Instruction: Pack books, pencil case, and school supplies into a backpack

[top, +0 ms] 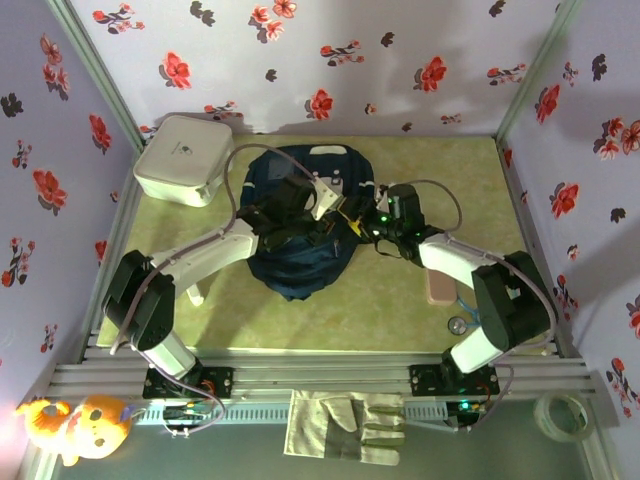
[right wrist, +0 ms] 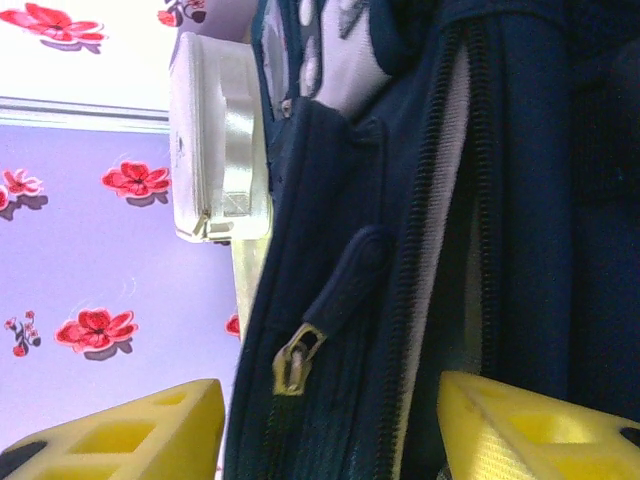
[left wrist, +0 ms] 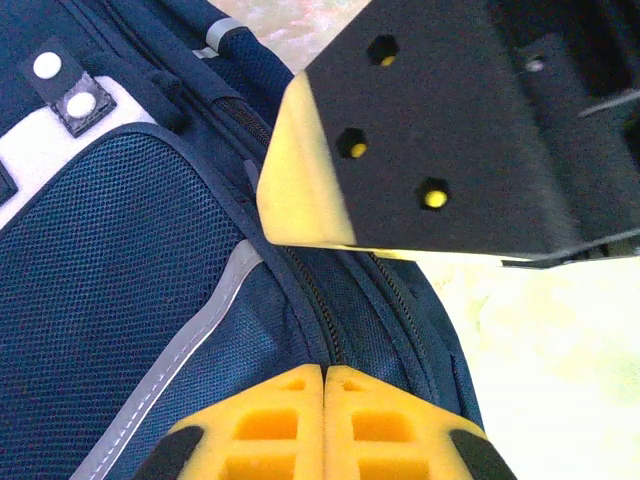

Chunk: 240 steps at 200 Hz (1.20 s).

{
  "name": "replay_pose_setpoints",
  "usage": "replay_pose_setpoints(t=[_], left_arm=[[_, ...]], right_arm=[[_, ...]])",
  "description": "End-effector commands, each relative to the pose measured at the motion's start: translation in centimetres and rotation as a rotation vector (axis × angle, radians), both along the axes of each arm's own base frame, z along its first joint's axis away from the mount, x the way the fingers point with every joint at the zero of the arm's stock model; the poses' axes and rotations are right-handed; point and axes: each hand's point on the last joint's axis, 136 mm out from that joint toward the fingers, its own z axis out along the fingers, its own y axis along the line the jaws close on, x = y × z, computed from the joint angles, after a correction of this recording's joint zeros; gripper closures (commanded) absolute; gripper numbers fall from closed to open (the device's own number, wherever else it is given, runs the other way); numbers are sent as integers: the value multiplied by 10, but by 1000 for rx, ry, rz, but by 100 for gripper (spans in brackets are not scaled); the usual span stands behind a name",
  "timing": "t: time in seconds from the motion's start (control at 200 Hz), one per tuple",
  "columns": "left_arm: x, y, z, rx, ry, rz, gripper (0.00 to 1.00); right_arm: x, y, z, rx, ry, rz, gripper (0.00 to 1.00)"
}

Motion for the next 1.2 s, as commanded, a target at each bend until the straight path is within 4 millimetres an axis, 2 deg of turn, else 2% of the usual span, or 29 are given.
replay_pose_setpoints(t=[0.0,0.105,0.205,0.295,0.405,0.515,0.68,0.855,0.99,1.195], left_arm=[[-3,-5,32,-83,-59,-36,100],[-5,-3,29,-77,-44,-30,100],[-8,1,27,-69,-26,-23,99],[-10,10,28,-59,-18,19,80],[-9,35,24,-58,64,214,58],[-23,56,13,-70,169,342,52],[-44,73,0,-152,303,503,51],[-64,55,-9,-240,364,472,57],[-68,40,-11,-283,374,443,61],[-54,38,-32,-274,370,519,65]], right_arm=[[9,10,12,66,9,12,42],[12,25,19,110,-1,64,43],[12,40,20,128,3,115,48],[11,51,17,135,20,146,54],[11,61,18,149,9,167,69],[10,73,25,152,-48,197,81],[12,87,32,180,-89,211,84],[15,92,36,212,-95,208,84],[14,96,36,223,-89,216,84],[12,97,38,243,-93,221,84]])
